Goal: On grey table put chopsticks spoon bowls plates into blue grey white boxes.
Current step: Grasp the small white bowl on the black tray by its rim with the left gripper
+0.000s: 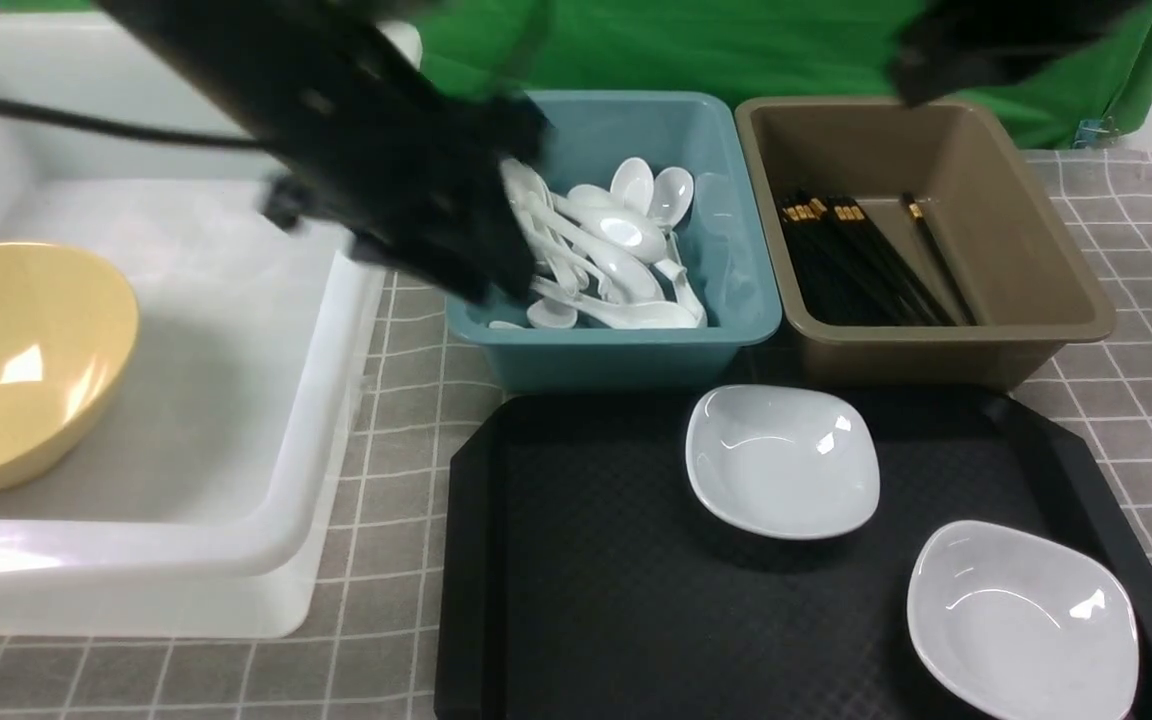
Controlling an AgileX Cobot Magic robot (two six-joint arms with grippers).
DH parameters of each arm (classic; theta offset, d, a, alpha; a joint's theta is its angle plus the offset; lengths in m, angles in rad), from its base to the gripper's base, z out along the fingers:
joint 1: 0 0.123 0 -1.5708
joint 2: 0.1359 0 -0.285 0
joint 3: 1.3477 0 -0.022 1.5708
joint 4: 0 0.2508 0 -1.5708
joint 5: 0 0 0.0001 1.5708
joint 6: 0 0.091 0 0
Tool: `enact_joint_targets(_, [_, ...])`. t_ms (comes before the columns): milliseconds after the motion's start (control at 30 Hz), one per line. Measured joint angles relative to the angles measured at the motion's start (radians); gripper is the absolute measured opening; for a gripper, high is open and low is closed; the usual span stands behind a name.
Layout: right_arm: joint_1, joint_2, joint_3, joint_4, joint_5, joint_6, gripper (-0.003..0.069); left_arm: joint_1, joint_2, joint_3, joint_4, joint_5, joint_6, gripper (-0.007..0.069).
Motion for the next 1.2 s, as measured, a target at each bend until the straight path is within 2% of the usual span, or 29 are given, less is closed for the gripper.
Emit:
enact_joint_targets(167, [0.000,-0.240,0.277,-0.004,-0.056,0.012,0.0002,-0.090,0.115,0.000,0.020,-0.110,-0.049,0.0286])
enact_joint_targets(400, [0.000,-0.530,0.611,-0.016,-0.181,0.014,0.0010,-0.136,0.254,0.000,0.036,-0.279,-0.099,0.0290])
enact_joint_targets(567, [0.000,-0.638,0.721,-0.020,-0.206,0.024,0.0013,-0.136,0.317,0.000,0.019,-0.370,-0.103,0.0291])
enact_joint_targets(867, [0.000,-0.665,0.739,-0.020,-0.208,0.037,0.0018,-0.136,0.382,0.000,-0.087,-0.463,-0.104,0.0281])
enact_joint_targets(1000, [0.000,-0.665,0.739,-0.020,-0.209,0.037,0.0019,-0.136,0.405,-0.002,-0.107,-0.478,-0.103,0.0237])
enact_joint_targets(1133, [0.000,-0.665,0.739,-0.021,-0.209,0.037,0.0020,-0.135,0.398,-0.003,-0.122,-0.460,-0.096,0.0073])
enact_joint_targets(1200, [0.000,-0.665,0.739,-0.021,-0.209,0.037,0.0020,-0.135,0.367,-0.001,-0.128,-0.431,-0.079,0.0030])
